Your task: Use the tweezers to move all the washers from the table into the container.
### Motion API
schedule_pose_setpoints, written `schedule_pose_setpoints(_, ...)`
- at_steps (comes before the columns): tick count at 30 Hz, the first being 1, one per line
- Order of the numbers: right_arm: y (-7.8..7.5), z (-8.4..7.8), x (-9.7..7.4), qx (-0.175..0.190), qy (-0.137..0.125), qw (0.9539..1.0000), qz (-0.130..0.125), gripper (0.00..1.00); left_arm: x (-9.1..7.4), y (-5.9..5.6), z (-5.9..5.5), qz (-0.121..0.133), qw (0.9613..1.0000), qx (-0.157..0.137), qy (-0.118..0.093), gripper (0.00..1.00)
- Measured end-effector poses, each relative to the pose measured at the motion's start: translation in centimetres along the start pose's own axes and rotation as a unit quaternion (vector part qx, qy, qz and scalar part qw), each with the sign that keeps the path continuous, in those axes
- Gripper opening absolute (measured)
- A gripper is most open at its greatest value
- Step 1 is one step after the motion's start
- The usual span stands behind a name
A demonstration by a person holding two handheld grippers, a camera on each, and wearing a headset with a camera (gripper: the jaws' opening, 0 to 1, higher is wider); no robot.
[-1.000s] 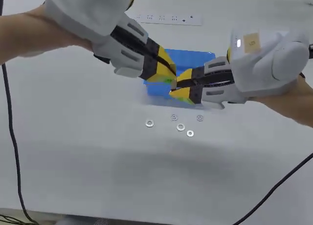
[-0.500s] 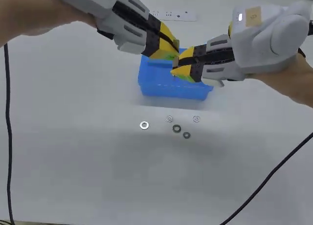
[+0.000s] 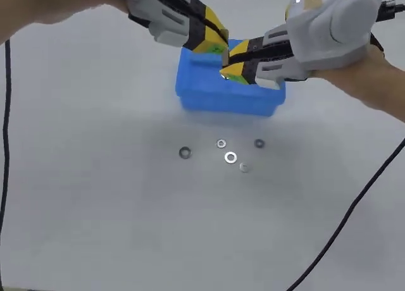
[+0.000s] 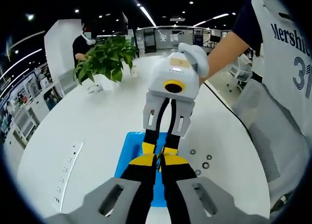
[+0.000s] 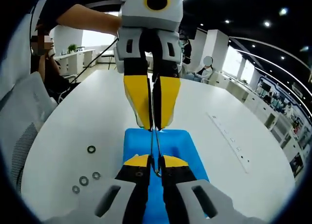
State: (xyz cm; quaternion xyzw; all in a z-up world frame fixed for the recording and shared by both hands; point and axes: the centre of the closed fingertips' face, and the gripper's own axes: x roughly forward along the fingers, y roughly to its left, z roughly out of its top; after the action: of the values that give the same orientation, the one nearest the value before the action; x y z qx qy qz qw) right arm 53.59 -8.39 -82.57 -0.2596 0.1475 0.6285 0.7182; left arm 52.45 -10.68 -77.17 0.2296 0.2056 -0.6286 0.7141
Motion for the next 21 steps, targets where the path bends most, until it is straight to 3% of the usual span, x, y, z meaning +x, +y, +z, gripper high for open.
schedule_pose_setpoints(10, -0.3, -2.3, 1.4, 0.012, 0.013, 0.9998, 0.01, 0.09, 1.5, 0.4, -1.4, -0.014, 0.9996, -0.026, -0.006, 0.08)
schedule_pose_setpoints(21, -0.5, -2.3, 1.1, 0.03, 0.014, 0.9995, 0.002, 0.1, 1.5, 0.3, -0.7, -0.014, 0.9994, -0.029, -0.013, 0.08)
